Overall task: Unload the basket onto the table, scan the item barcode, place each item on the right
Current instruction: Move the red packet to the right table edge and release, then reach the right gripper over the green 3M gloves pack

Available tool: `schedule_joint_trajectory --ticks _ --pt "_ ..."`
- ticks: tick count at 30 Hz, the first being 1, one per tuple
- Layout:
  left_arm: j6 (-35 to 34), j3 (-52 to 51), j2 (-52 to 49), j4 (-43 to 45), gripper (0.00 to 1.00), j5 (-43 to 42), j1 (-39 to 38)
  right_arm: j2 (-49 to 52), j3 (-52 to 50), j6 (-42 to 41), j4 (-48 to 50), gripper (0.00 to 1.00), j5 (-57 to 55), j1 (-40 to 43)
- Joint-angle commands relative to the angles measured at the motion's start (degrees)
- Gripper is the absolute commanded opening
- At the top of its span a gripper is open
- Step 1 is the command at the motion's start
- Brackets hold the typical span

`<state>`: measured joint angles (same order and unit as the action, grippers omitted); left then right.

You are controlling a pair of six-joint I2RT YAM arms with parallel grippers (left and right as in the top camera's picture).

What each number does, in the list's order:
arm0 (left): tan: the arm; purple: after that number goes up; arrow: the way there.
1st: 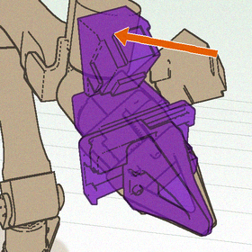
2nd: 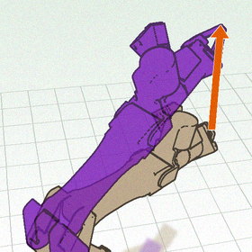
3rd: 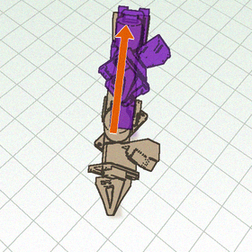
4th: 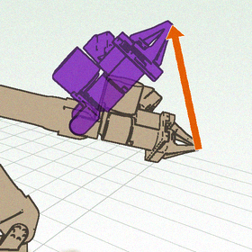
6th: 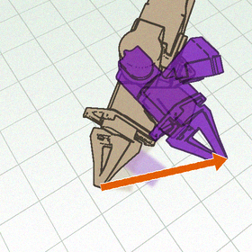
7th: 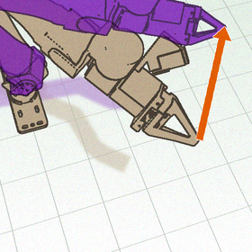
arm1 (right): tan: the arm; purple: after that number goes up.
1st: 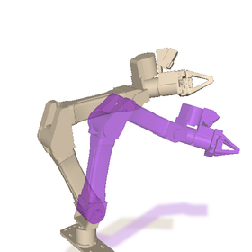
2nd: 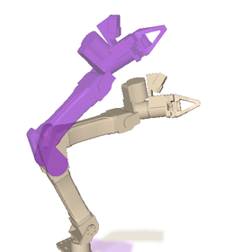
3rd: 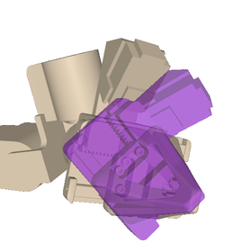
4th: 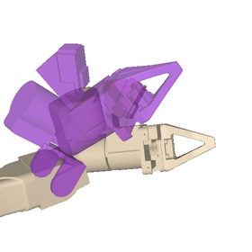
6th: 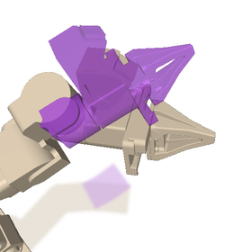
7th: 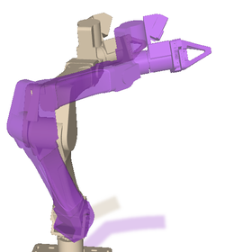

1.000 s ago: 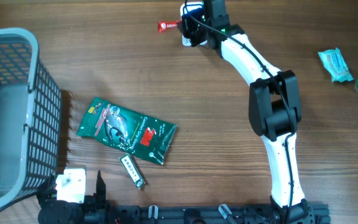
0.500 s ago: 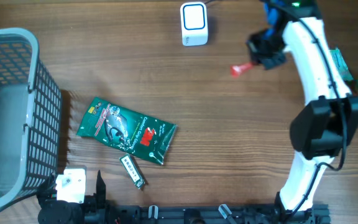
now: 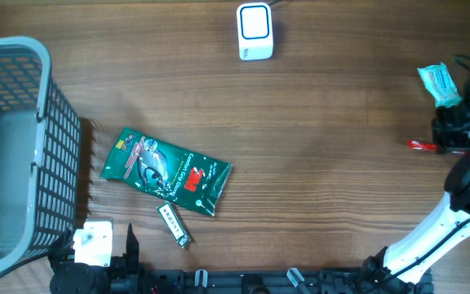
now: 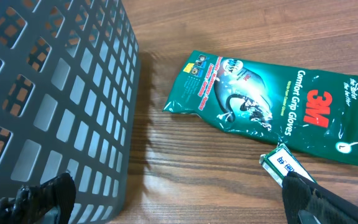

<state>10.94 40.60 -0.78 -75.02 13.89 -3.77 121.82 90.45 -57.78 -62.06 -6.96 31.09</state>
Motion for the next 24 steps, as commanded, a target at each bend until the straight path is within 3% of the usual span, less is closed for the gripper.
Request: schedule_joint_trajectory --ticks 1,6,11,15,21,24 --pt "0.9 0.1 0.3 0.2 1.0 0.6 -0.2 0.1 6.0 14.3 -2.7 1.0 5.5 1.2" --pt "0.9 0.1 0.3 0.2 1.0 0.6 -0.2 -7.7 8.0 18.4 -8.8 1.0 12.1 -4.5" --pt "0.9 0.1 0.3 0.1 1.0 0.6 -0.2 -13.9 7.9 38.7 -7.5 1.0 25.9 -24.2" --pt "0.9 0.1 0.3 0.2 1.0 0.6 -0.2 -12.5 5.0 49.1 -0.1 1.0 28.4 -43.2" --pt "0.9 0.1 0.3 0.2 1.0 0.6 -0.2 -6.2 2.1 50.2 20.0 1.0 24.5 -65.2" --pt "0.9 0.1 0.3 0.2 1.0 0.6 -0.2 -1.4 2.1 50.3 26.5 1.0 25.0 -72.1"
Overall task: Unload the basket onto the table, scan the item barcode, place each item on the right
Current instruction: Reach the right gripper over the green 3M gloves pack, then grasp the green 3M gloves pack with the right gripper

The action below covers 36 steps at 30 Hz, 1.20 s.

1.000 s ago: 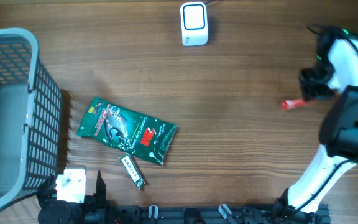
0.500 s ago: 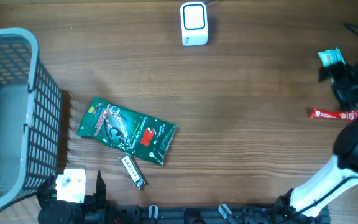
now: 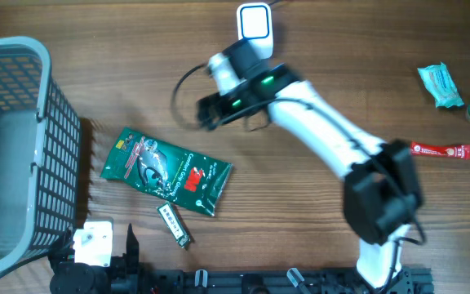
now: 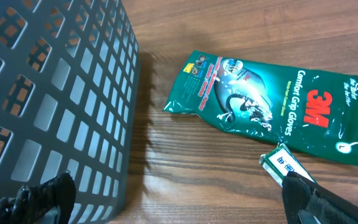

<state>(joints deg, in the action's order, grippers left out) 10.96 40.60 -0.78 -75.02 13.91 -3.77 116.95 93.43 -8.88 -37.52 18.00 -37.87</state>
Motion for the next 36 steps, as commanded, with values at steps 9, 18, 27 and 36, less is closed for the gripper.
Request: schedule_joint_trajectory --ticks 9,18,27,36 --pt "0.9 0.1 0.3 0.2 1.0 0.6 -0.2 10.4 -0.9 5.9 13.7 0.99 -11.6 -16.1" --pt "0.9 0.1 0.3 0.2 1.0 0.6 -0.2 16.5 -0.9 4.4 7.3 0.74 -11.6 -16.3" --pt "0.9 0.1 0.3 0.1 1.0 0.6 -0.2 15.5 2.4 -2.3 2.9 0.04 -11.5 -14.9" --pt "0.9 0.1 0.3 0.1 1.0 0.6 -0.2 3.7 3.1 -21.0 -8.7 0.04 12.3 -4.1"
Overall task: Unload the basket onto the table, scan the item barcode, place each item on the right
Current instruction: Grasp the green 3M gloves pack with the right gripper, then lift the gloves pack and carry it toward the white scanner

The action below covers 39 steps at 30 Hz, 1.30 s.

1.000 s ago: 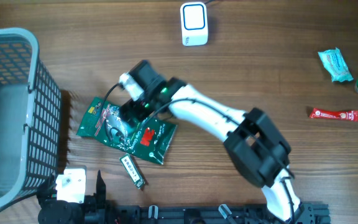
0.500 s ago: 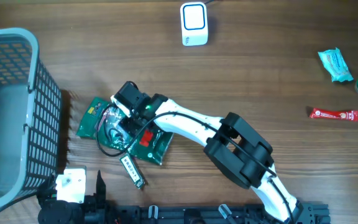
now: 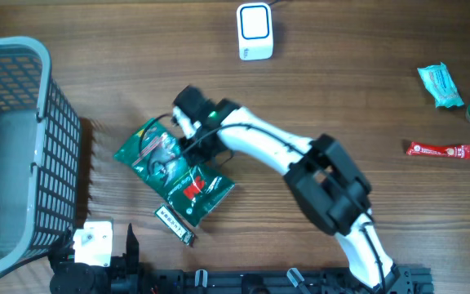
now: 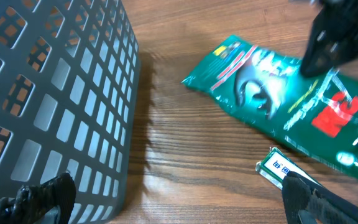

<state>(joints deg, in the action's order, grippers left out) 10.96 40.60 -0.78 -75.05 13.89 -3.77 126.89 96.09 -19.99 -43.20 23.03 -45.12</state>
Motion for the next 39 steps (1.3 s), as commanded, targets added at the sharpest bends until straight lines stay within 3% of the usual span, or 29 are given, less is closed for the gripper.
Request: schedule_joint_trajectory --ticks 1,3,6,10,12,13,16,23,33,34,35,36,38,39 --pt "0.9 0.1 0.3 0.2 1.0 0.6 -0.2 -7.3 0.4 -13.4 -5.0 0.04 7.3 4.3" --pt "0.9 0.1 0.3 0.2 1.0 0.6 -0.2 -9.5 0.4 -20.8 -9.8 0.04 9.2 7.1" --pt "0.9 0.1 0.3 0.2 1.0 0.6 -0.2 -10.2 0.4 -23.8 -14.5 0.04 7.2 9.4" --pt "0.9 0.1 0.3 0.2 1.0 0.6 -0.2 -10.1 -1.3 -23.8 -20.9 0.05 -10.8 9.3" --pt "0.9 0.1 0.3 0.2 1.0 0.6 -0.2 -10.1 -2.1 -23.5 -21.9 0.83 -20.4 9.0" --pt "0.9 0.1 0.3 0.2 1.0 0.6 -0.2 -10.1 -2.1 -23.5 -21.8 0.98 -21.8 9.0" --pt "0.9 0.1 0.3 0.2 1.0 0.6 -0.2 -10.1 -2.1 -23.4 -18.9 1.0 -21.9 8.7" --pt "0.9 0.1 0.3 0.2 1.0 0.6 -0.2 -8.9 -4.4 -17.5 -6.7 1.0 -22.9 0.1" --pt "0.9 0.1 0.3 0.2 1.0 0.6 -0.2 -0.6 -6.3 -17.5 -6.4 0.99 -28.6 -3.2" --pt "0.9 0.1 0.3 0.2 1.0 0.6 -0.2 -0.1 -6.4 -17.3 -6.4 0.93 -28.1 -3.2" --pt "0.9 0.1 0.3 0.2 1.0 0.6 -0.2 0.3 -6.5 -16.9 -6.5 0.79 -26.7 -3.3" --pt "0.9 0.1 0.3 0.2 1.0 0.6 -0.2 0.9 -6.5 -16.0 -6.5 0.58 -24.3 -3.3" --pt "0.9 0.1 0.3 0.2 1.0 0.6 -0.2 1.7 -6.6 -16.0 -6.6 0.08 -21.1 -3.2" --pt "0.9 0.1 0.3 0.2 1.0 0.6 -0.2 1.7 -6.5 -16.1 -6.5 0.05 -20.1 -3.2"
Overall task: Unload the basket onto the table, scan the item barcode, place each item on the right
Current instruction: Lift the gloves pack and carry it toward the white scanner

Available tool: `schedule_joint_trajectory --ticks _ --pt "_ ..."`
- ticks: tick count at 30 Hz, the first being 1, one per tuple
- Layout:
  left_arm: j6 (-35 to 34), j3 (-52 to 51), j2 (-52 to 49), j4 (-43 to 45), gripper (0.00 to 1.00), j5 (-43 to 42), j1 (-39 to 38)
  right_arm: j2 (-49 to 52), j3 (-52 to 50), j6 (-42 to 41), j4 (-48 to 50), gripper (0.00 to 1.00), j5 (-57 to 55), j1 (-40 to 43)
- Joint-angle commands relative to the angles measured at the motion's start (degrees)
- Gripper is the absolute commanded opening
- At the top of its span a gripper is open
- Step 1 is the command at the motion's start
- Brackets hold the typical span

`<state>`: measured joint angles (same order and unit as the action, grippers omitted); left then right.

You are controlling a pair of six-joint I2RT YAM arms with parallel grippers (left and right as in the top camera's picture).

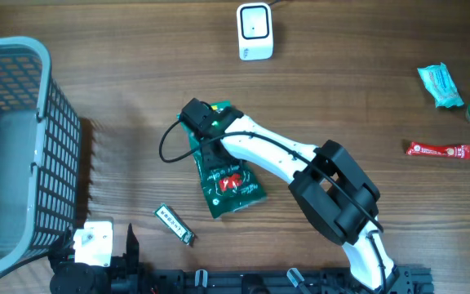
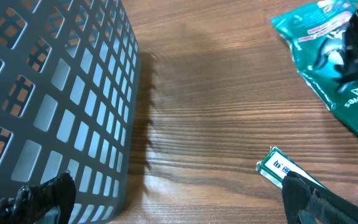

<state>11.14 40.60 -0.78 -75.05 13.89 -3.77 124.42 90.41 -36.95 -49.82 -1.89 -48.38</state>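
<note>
A green glove packet [image 1: 228, 177] lies near the table's middle, long side running away from me, its upper end under my right gripper [image 1: 203, 122]. That gripper appears shut on the packet's top edge; in the left wrist view its dark fingers overlap the packet [image 2: 328, 84]. The white barcode scanner [image 1: 254, 31] stands at the far edge, well beyond the packet. My left gripper [image 2: 173, 202] rests open at the near left edge, with nothing between its fingers.
A grey mesh basket [image 1: 15, 147] fills the left side. A small green-and-white bar [image 1: 174, 224] lies near the front edge, close to my left finger. At the far right lie a teal packet [image 1: 439, 84], a green round thing and a red sachet [image 1: 437, 149].
My right gripper has moved a little right and toward the far side. The green packet has swung with it, from slanting to nearly lengthwise, and sits further right. The left arm has not moved.
My right gripper was at the far right by the red sachet, the packet lying flat left of centre. Then the arm reached across below the scanner. Then it was down on the packet, which had shifted. Now the packet is turned and further right.
</note>
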Motion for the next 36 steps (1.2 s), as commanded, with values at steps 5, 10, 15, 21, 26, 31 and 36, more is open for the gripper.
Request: schedule_joint_trajectory --ticks 5,10,15,21,26,31,36 --pt "0.7 0.1 0.3 0.2 1.0 0.6 -0.2 3.1 2.8 6.1 -2.6 0.04 18.3 2.5" --pt "0.7 0.1 0.3 0.2 1.0 0.6 -0.2 -1.7 3.5 19.3 -3.1 0.05 47.1 9.3" --pt "0.7 0.1 0.3 0.2 1.0 0.6 -0.2 -2.5 3.2 50.0 -1.0 0.05 79.1 14.6" --pt "0.7 0.1 0.3 0.2 1.0 0.6 -0.2 -2.6 3.1 66.8 5.7 0.04 94.8 14.9" --pt "0.7 0.1 0.3 0.2 1.0 0.6 -0.2 -2.6 3.1 49.0 14.5 0.04 94.9 14.8" --pt "0.7 0.1 0.3 0.2 1.0 0.6 -0.2 -2.6 3.0 66.7 23.5 0.04 94.8 14.8" --pt "0.7 0.1 0.3 0.2 1.0 0.6 -0.2 -2.6 3.0 61.1 42.6 0.04 94.9 14.7"
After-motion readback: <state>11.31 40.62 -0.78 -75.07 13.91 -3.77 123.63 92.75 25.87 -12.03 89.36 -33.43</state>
